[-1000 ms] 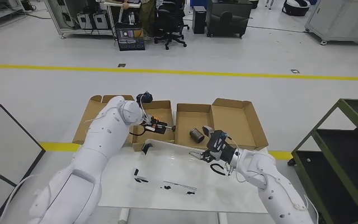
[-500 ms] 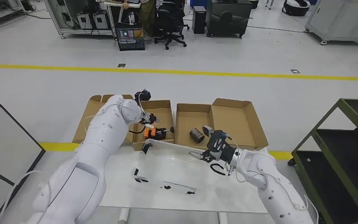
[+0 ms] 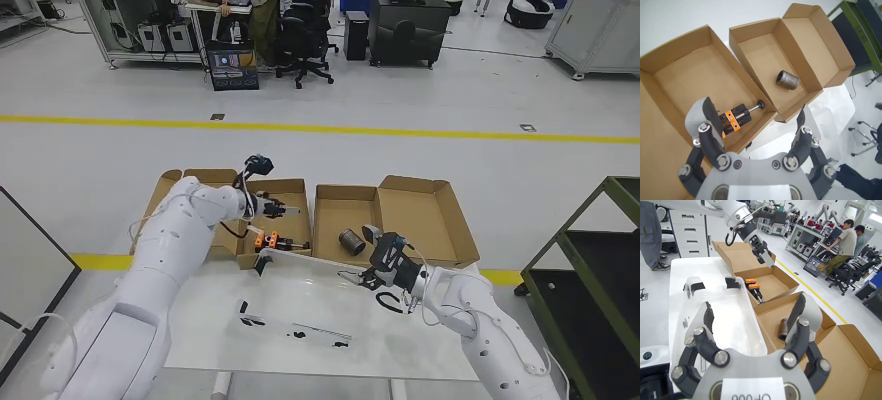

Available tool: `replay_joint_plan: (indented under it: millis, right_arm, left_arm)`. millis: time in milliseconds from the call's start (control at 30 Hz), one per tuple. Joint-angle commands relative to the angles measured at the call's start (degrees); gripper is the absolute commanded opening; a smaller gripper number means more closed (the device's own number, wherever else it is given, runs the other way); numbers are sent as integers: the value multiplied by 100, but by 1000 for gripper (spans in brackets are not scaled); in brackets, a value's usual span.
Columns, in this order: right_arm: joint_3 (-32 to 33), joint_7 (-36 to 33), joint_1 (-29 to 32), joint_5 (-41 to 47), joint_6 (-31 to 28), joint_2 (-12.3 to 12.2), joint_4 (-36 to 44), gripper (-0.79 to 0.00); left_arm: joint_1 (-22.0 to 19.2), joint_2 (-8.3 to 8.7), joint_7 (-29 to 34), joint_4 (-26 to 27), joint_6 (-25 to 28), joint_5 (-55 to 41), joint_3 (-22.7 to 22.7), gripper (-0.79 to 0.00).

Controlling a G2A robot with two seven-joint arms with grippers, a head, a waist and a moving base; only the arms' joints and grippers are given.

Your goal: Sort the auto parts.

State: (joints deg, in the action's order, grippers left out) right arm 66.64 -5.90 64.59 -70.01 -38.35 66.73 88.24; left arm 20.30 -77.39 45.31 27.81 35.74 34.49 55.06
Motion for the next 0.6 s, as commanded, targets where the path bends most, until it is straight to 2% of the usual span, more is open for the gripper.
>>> replay_joint_plan:
  millis: [0, 67, 333, 433, 500, 567]
  right_arm:
    - [0, 0, 0, 0, 0, 0, 0, 0]
    - [0, 0, 0, 0, 0, 0, 0, 0]
    - [0, 0, 0, 0, 0, 0, 0, 0]
    - [0, 0, 0, 0, 0, 0, 0, 0]
    - [0, 0, 0, 0, 0, 0, 0, 0]
    - [0, 0, 0, 0, 0, 0, 0, 0]
  left_arm:
    - [306, 191, 83, 381, 361, -49, 224, 0]
    - [548, 315, 194, 639, 574, -325, 460, 0]
    - [579, 313, 168, 716, 626, -294, 438, 0]
    - [927, 388, -207, 1402, 878, 302, 352, 0]
    - [1268, 486, -363, 1942, 1356, 452, 418, 0]
    - [1630, 594, -250, 2406, 2226, 56, 511, 0]
